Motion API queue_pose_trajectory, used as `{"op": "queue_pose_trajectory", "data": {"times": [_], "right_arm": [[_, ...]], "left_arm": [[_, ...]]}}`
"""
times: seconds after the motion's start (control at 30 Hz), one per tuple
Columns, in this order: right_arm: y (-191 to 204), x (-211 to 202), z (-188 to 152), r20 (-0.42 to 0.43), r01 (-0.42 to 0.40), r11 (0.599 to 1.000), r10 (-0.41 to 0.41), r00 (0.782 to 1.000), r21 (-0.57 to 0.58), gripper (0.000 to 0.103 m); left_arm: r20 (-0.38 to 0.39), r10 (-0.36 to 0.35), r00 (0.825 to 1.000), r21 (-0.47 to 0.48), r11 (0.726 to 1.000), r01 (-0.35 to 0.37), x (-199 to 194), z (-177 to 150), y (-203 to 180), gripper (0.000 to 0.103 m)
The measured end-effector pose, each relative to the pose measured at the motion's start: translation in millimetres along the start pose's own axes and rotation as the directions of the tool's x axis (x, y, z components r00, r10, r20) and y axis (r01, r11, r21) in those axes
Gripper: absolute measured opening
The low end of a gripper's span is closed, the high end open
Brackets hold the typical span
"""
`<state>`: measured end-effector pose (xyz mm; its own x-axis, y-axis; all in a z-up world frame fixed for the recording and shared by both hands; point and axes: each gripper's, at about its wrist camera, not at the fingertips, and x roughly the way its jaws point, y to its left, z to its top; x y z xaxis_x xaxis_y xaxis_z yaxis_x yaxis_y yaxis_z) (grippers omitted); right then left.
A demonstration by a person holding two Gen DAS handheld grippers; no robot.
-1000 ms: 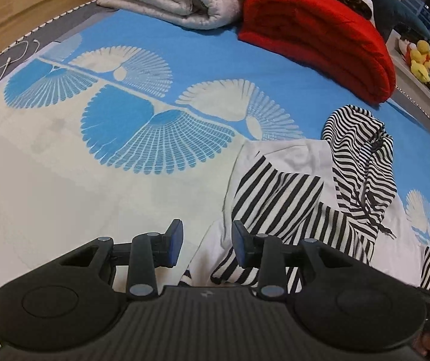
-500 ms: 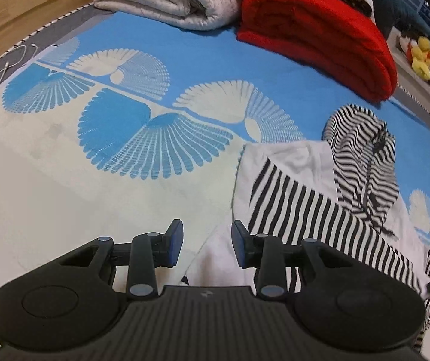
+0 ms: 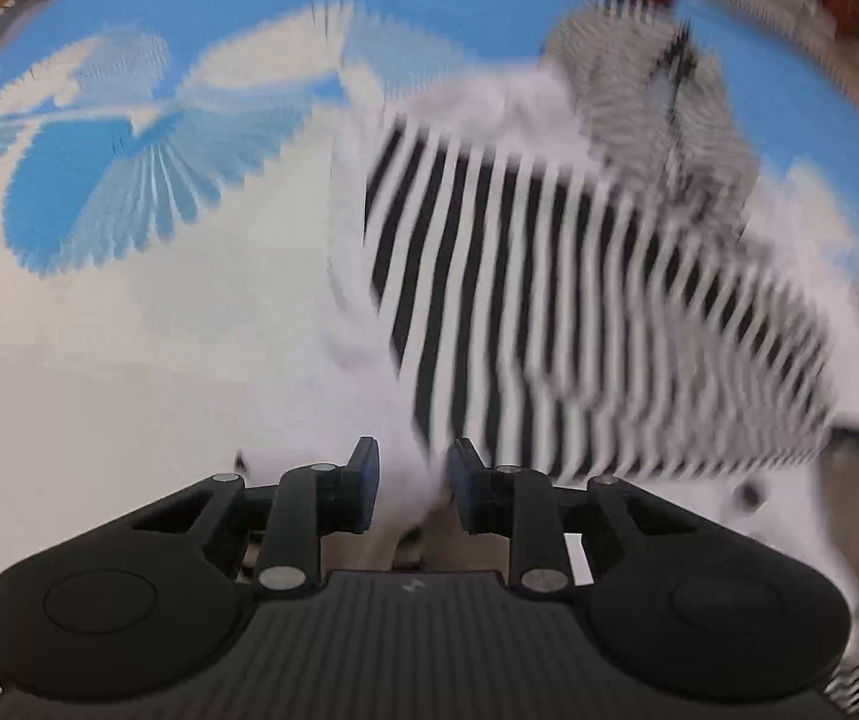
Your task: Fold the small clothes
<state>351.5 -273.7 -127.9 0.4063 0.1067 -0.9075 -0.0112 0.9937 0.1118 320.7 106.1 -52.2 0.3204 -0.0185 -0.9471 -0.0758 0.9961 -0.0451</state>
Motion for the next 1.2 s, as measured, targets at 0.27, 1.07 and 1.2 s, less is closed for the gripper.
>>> {"op": "queue_pose_trajectory", "data": {"times": [0.27,1.07,1.2], "right_arm": [[-18.3,-46.0,16.8,0.198,-0.086,0.993,0.069,0.978,0.080,0.025],[-338.3,-3.7,-2.6,0.277,-0.041,0.626,-0.285,0.918,0.779,0.043],[-332.3,3.0,8.5,0.298,-0.014,0.678,-0.304,0.905,0.735,0.042]], "left_arm": [[0.141,-0.005,0.990,0.053,0.999,-0.002,-46.4,5.9,-17.6,0.030],[0.174,-0.002,0.985,0.129,0.991,-0.020,-52.3,11.0,-37.0,0.030],[0.166,0.016,0.986,0.113,0.993,-0.035,-47.1,16.3,-32.2,0.030]]}}
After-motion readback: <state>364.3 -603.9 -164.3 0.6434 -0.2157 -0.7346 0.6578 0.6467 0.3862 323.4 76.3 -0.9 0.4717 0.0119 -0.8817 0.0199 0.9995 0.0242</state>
